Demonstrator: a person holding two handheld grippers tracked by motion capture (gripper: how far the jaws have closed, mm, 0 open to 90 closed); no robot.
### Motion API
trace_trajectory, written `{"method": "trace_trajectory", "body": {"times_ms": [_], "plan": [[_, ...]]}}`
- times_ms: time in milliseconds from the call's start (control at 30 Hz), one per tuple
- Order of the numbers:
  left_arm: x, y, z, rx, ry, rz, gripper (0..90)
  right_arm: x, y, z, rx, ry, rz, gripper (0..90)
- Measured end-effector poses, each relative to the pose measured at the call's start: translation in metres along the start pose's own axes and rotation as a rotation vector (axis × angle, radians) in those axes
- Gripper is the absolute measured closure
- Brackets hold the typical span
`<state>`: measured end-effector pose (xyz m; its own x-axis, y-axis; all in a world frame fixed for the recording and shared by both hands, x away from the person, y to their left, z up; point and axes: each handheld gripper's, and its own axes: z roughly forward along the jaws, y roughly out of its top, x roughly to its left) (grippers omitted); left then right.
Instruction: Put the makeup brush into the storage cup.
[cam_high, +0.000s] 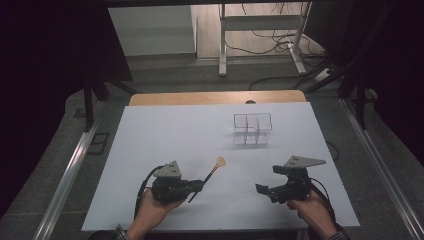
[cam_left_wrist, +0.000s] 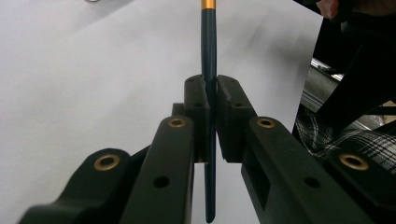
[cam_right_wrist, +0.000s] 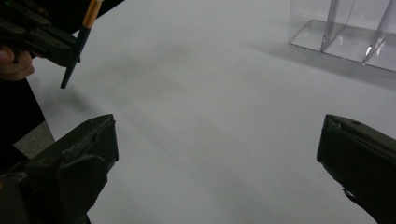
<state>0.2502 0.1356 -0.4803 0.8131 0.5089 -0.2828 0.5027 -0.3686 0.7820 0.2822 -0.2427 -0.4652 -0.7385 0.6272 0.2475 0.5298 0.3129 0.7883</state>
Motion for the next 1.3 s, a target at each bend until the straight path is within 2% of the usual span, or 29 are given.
{"method": "trace_trajectory", "body": {"times_ms": [267,600,733,967,1300], "plan": [[-0.001,0.001,0.001,-0.01,-0.005,0.009,84.3,0.003,0.002,0.004,-0.002,0.02,0.008,0.0],[0.0,0.002,-0.001,-0.036,-0.013,-0.001,84.3,0.008,0.006,0.013,-0.029,0.05,0.017,0.0],[0.0,0.003,0.0,-0.038,-0.013,0.004,84.3,0.011,0.009,0.018,-0.04,0.09,0.032,0.0],[0.002,0.005,0.0,-0.046,-0.009,0.005,84.3,0.017,0.013,0.026,-0.045,0.119,0.039,0.0],[0.002,0.005,0.003,-0.064,-0.031,0.001,84.3,0.027,0.023,0.04,-0.035,0.163,0.038,0.0]]}}
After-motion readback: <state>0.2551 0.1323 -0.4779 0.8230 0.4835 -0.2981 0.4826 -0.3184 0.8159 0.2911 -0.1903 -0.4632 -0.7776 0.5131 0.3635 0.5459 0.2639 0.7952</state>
